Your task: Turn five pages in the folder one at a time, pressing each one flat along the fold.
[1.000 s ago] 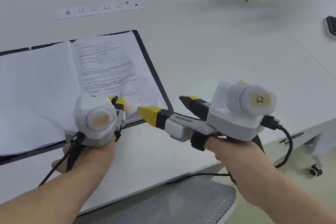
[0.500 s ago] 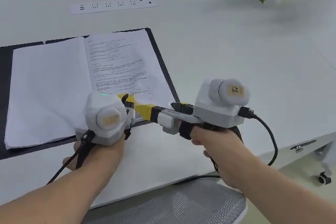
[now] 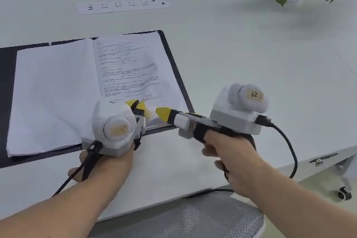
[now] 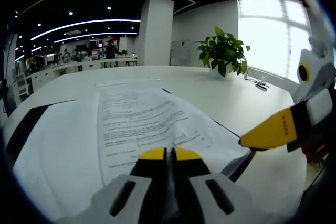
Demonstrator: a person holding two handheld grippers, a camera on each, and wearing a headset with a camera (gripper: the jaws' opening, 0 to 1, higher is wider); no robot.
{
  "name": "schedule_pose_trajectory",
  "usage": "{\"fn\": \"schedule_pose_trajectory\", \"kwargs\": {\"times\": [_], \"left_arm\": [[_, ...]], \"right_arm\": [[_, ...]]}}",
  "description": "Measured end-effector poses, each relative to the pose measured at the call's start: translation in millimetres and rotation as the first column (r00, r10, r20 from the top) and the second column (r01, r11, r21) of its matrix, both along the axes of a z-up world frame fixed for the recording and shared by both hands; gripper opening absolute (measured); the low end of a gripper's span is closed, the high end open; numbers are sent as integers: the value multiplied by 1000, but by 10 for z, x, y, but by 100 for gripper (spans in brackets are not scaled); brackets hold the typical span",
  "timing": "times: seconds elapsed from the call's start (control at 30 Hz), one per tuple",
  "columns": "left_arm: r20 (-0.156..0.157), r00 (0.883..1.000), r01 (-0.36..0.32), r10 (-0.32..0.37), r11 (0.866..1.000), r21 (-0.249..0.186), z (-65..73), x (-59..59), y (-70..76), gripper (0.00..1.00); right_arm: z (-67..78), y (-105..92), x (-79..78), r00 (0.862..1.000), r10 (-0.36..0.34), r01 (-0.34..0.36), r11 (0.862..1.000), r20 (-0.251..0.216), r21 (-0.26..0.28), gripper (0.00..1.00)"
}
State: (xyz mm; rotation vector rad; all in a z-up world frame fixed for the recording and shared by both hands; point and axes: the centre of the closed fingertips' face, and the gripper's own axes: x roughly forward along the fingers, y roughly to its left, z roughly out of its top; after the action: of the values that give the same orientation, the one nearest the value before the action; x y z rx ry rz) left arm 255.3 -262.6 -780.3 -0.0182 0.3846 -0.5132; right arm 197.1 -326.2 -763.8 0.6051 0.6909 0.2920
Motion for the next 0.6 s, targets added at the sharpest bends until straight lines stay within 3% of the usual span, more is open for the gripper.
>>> {"fn": "schedule_pose_trajectory", "kwargs": {"times": [0.1,0.17,0.2,0.4,0.43,0.5,0.6], "left_arm": [[1,1000,1,-1,1000,-1,0,1,-1,2],[0,1000,2,-2,1000,-3,0,0,0,2],[1,1000,4,-4,1000,-2,0,0,0,2],[-1,1000,5,-5,1000,-1,-1,-4,2,2],[-2,1000,5,-5,1000,-2,-1,-5,2,2],[-2,1000,6,-6,1000,0,-2,-6,1,2],[-4,1000,4,-4,1000,-1,-2,-6,1,2]], "right_arm": [[-59,-78,7,999,-47,47,999,-22,4,28],[-89,-128,14,994,-95,97,995,-46,37,22],[-100,-149,19,989,-132,137,987,-68,81,20],[-153,-206,-1,979,-175,188,972,-102,144,10],[-159,-206,-16,970,-198,222,957,-139,188,8],[-169,-223,-10,960,-226,262,932,-164,252,8],[-183,-223,-21,963,-218,251,939,-159,236,4]]}}
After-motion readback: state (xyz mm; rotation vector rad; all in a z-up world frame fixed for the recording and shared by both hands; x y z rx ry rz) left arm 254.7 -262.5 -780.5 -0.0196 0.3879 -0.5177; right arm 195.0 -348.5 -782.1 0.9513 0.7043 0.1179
